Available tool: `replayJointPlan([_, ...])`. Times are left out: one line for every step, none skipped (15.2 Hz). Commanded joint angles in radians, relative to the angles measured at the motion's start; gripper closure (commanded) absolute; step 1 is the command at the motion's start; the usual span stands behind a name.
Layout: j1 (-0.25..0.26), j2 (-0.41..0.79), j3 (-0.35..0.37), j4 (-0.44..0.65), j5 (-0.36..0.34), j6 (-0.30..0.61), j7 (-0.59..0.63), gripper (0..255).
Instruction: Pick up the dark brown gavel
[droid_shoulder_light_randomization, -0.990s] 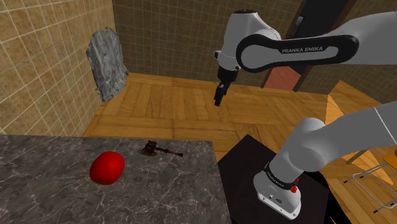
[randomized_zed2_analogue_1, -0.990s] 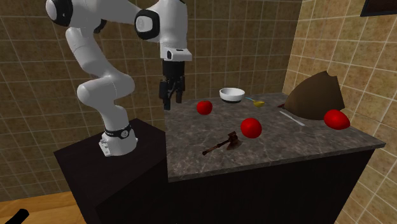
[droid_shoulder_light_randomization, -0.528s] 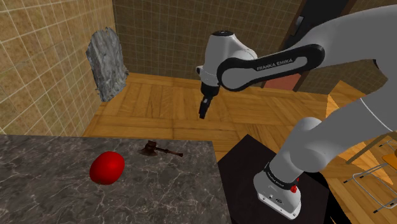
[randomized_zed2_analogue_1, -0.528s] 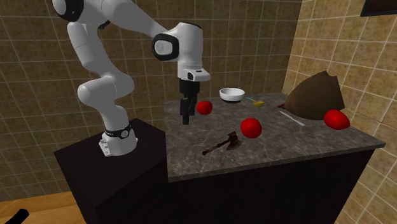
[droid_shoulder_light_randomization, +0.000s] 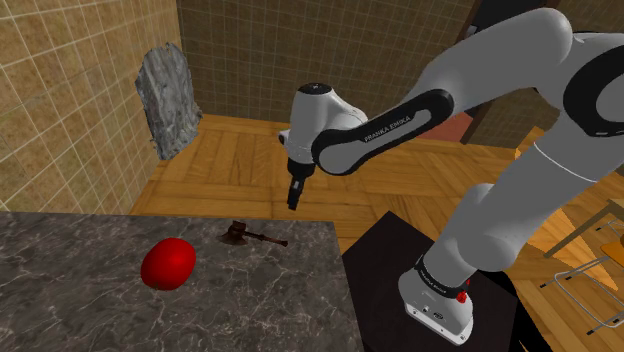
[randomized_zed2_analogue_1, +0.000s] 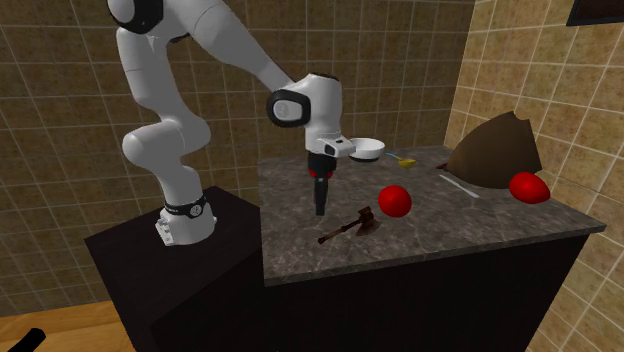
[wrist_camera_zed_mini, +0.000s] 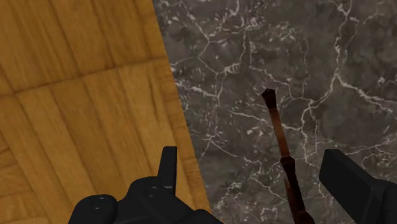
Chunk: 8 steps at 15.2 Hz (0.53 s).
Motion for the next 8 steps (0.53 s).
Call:
replayJointPlan([0.012, 0.074, 0.019, 0.017, -0.017, 0.058, 0.013, 0])
replayJointPlan([0.017, 0.11, 0.026, 0.029, -0.028, 0.082, 0.018, 0])
replayJointPlan([0.023, 0.146, 0.032, 0.042, -0.041, 0.104, 0.024, 0])
replayJointPlan([0.029, 0.182, 0.038, 0.056, -0.055, 0.126, 0.03, 0])
replayJointPlan([0.035, 0.218, 0.043, 0.07, -0.07, 0.147, 0.038, 0])
replayJointPlan([0.043, 0.254, 0.047, 0.086, -0.086, 0.166, 0.046, 0])
replayJointPlan([0.051, 0.29, 0.05, 0.103, -0.103, 0.185, 0.054, 0])
replayJointPlan([0.061, 0.326, 0.051, 0.12, -0.121, 0.202, 0.062, 0])
